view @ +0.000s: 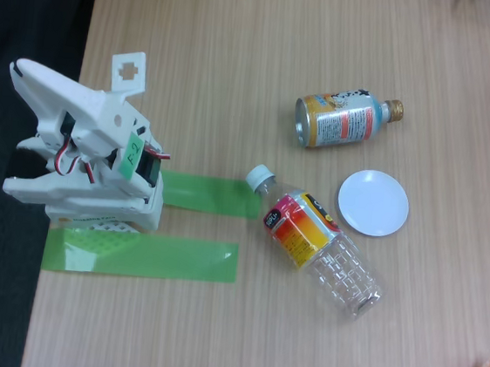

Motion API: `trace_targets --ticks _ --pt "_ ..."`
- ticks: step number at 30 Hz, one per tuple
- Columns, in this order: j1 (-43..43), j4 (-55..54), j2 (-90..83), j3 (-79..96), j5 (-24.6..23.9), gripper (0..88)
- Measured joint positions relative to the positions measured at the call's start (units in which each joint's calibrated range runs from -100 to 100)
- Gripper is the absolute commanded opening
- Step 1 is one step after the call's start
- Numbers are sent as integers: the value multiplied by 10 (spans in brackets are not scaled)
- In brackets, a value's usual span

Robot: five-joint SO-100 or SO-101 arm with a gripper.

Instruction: Pick up the plastic bottle and stand it up on the white place

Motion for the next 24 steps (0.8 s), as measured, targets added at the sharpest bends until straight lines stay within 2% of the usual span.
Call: trace_targets --ticks 2,5,8,24 --pt "0 0 0 0 -3 10" --pt "0 0 0 0 -39 12" --pt "1 0 0 0 -46 11" --pt "0 3 0 -1 -49 14"
